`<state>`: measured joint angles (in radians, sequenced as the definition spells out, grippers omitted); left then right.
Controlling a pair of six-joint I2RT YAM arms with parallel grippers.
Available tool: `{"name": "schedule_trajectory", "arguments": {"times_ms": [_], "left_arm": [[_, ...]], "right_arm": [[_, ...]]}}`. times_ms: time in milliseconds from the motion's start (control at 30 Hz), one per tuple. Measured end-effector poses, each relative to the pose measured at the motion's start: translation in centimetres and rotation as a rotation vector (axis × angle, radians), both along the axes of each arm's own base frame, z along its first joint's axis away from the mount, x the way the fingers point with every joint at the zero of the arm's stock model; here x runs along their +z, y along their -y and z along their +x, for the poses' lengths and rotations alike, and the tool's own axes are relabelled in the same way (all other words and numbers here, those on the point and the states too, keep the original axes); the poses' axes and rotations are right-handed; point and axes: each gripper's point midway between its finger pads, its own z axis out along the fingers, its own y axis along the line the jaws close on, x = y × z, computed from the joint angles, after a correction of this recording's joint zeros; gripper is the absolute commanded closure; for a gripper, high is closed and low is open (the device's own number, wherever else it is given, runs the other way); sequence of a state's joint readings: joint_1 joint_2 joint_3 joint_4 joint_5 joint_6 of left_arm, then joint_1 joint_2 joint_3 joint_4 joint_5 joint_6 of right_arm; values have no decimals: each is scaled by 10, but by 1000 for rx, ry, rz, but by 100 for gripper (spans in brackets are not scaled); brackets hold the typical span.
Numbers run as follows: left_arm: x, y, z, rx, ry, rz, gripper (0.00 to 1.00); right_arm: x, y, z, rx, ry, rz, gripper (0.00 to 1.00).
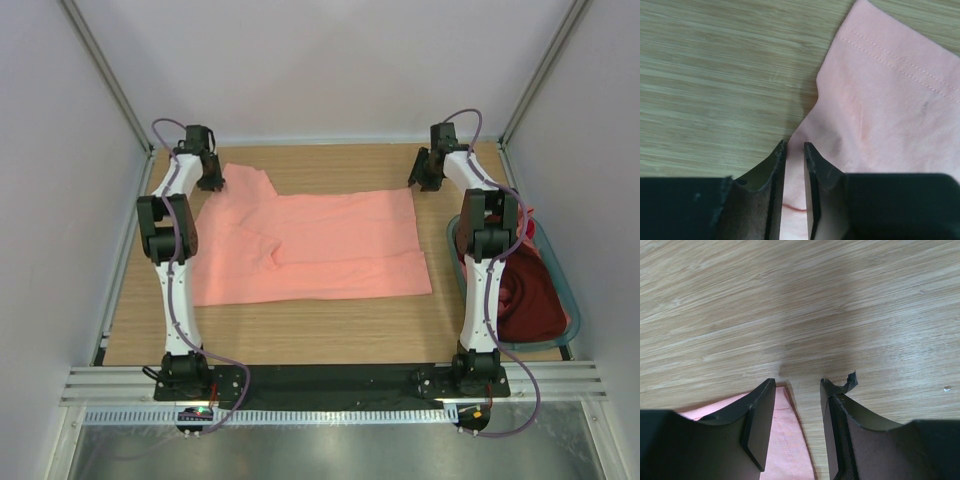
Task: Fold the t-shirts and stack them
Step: Fold the tshirt
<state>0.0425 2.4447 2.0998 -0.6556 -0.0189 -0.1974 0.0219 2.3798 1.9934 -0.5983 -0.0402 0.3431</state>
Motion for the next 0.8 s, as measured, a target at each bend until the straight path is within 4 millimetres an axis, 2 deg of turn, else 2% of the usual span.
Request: {"name": "schedule_trajectory", "arguments": {"times_ms": [367,800], "left_arm": [[0,5,-4,6,-22,42,100],[0,7,-6,4,-36,37,100]], "right_arm": [[0,0,0,-2,-1,4,52],[0,-2,5,5,-7,19,51]]}}
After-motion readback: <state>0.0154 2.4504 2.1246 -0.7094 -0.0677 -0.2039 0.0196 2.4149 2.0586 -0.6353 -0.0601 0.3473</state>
